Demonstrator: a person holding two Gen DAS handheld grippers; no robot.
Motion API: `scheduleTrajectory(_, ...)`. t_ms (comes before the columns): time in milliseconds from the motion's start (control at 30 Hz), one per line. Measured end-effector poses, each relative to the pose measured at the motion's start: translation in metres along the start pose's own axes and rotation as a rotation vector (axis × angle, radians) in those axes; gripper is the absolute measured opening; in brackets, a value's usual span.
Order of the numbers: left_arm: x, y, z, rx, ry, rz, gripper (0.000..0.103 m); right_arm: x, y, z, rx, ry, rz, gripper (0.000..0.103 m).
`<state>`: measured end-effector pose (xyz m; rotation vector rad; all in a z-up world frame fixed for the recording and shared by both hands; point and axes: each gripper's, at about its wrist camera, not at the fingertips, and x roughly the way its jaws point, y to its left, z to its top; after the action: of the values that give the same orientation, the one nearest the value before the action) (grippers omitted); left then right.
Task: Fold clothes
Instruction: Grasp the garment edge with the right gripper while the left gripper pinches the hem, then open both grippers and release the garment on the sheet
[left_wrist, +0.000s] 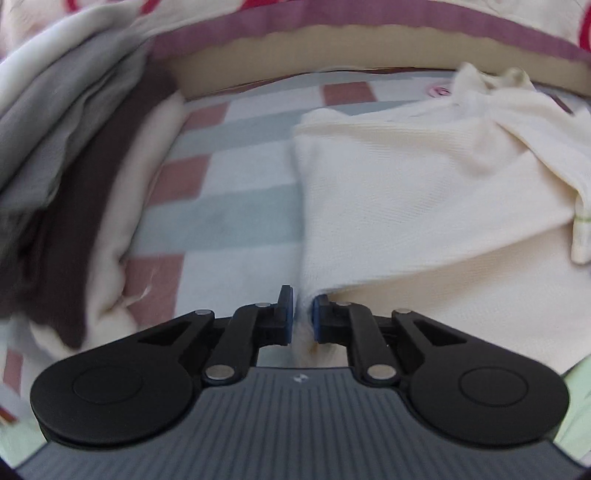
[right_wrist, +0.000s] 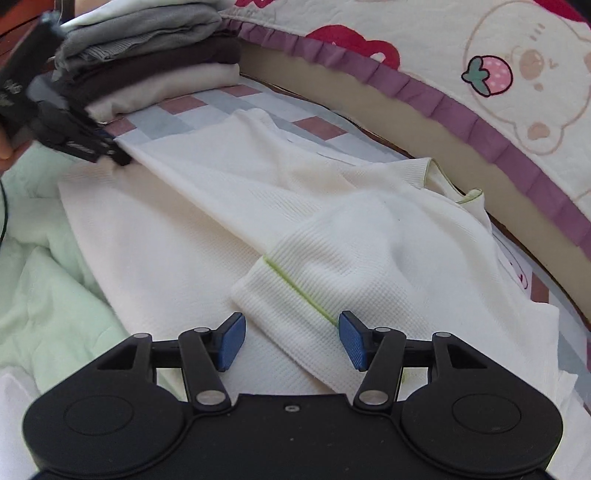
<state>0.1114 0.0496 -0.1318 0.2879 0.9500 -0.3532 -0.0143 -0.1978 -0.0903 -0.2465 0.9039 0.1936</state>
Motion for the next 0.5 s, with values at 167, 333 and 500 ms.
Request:
scheduleTrajectory(167,0.001,0.008,-0.002,-0.082,0.002,-0.01,0.011,0.007,0.0,0.0,-0.049,-0.013,-0.008,0.004)
scheduleTrajectory(333,0.0,0.03,-0.009,-0.218,0.022,-0.049,0.011,-0.058,-0.087,0.027,0.406,-0.234,0.147,0.005)
scheduleTrajectory(500,0.001,0.039,-0.013,-0.266,0.038,-0.04,0.011,-0.069,-0.17,-0.001,0.686,-0.183,0.037,0.005)
